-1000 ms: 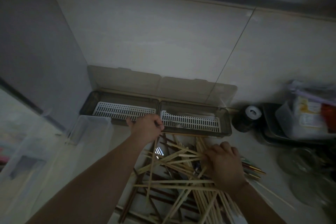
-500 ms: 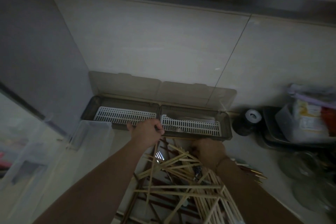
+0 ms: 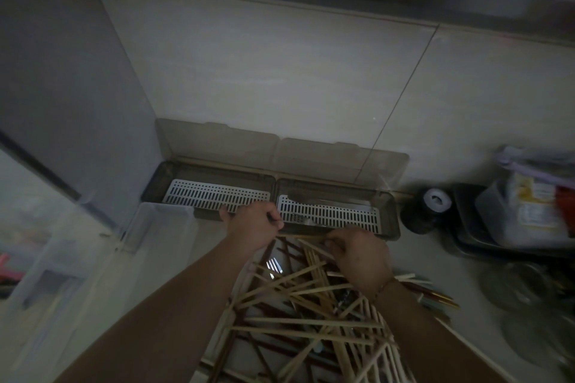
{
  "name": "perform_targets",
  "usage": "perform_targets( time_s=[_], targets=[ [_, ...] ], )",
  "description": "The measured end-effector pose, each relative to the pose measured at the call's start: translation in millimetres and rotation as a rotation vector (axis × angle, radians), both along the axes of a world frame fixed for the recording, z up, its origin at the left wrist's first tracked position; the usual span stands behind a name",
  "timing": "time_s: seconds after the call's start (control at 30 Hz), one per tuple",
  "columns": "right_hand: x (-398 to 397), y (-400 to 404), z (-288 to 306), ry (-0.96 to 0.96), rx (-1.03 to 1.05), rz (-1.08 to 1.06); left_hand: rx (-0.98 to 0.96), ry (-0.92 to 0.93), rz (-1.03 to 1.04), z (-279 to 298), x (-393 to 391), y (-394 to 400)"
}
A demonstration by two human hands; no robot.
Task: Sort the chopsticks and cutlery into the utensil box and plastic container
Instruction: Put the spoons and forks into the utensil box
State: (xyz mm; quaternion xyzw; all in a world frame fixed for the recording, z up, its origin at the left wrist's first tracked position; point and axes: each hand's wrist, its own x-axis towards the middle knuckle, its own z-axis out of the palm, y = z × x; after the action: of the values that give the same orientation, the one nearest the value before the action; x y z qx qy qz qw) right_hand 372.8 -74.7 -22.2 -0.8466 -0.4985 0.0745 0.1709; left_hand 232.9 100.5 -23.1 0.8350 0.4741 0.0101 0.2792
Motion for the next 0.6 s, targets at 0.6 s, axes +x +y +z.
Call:
perform_targets(
  time_s=[0.6],
  targets=[
    [66.8, 44.7, 90.7, 0.945, 0.627, -0.013, -0.007, -0.019, -0.006, 2.6, -1.3, -1.1]
  ],
)
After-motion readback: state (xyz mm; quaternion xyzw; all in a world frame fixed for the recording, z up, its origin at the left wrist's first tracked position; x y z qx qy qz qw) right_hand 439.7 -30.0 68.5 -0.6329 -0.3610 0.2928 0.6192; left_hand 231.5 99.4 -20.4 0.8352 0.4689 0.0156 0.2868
